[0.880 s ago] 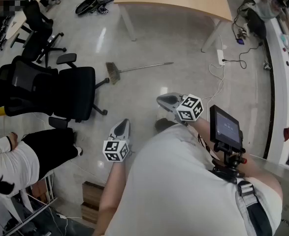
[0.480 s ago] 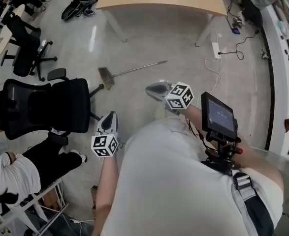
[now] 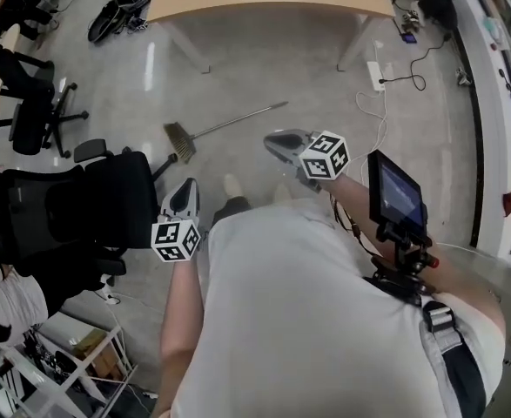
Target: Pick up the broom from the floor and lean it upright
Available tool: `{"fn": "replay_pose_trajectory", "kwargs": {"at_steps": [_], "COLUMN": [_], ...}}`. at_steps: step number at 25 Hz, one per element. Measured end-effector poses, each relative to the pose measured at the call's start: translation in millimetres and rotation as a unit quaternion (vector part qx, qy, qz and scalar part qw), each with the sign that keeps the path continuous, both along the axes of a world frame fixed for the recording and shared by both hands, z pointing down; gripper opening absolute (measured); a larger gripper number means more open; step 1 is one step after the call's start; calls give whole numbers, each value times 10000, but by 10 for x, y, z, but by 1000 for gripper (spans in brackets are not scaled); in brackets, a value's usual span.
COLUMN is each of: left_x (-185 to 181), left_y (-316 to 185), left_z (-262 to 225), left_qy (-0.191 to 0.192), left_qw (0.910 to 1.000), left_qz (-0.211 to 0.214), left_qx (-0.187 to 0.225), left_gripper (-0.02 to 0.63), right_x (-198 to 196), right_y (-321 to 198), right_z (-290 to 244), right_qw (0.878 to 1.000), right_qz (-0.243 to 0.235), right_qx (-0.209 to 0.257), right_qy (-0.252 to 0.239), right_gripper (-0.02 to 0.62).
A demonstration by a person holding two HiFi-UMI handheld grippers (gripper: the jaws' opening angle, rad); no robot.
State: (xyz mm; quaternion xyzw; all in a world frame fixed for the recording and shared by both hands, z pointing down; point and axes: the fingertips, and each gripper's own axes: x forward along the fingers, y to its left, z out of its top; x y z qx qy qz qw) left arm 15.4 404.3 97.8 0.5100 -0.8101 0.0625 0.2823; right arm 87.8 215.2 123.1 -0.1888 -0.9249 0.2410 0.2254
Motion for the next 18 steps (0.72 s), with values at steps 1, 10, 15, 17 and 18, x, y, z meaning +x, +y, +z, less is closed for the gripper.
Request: {"fn": "replay_pose_trajectory", "kwargs": {"at_steps": [1, 10, 15, 17, 18], "left_x": [-74, -858, -1361, -1552, -1671], "left_y": [-35, -468, -723, -774, -760], "left_z": [32, 403, 484, 512, 554], "left_qy": [24, 326, 362, 420, 466], "left_qw": [10000, 9958, 9881, 9829, 9808], "left_qz": [62, 856, 1491, 1789, 1890], "left_qx": [10, 89, -62, -81, -101], "left_gripper": [21, 21, 21, 21, 21], "right_x": [-26, -529, -900, -1028, -1118], "right_y": [-31, -334, -539, -614, -624], "right_z": [24, 159, 212, 237, 261], "right_qw": [10000, 9951, 9882, 9835, 9816], "right_qz": [85, 858, 1269, 1498, 1577], "right_qx": [13, 360, 625, 741, 793], "right_qy": [41, 328, 583, 693, 730], "right_gripper": [23, 23, 23, 23, 23]}}
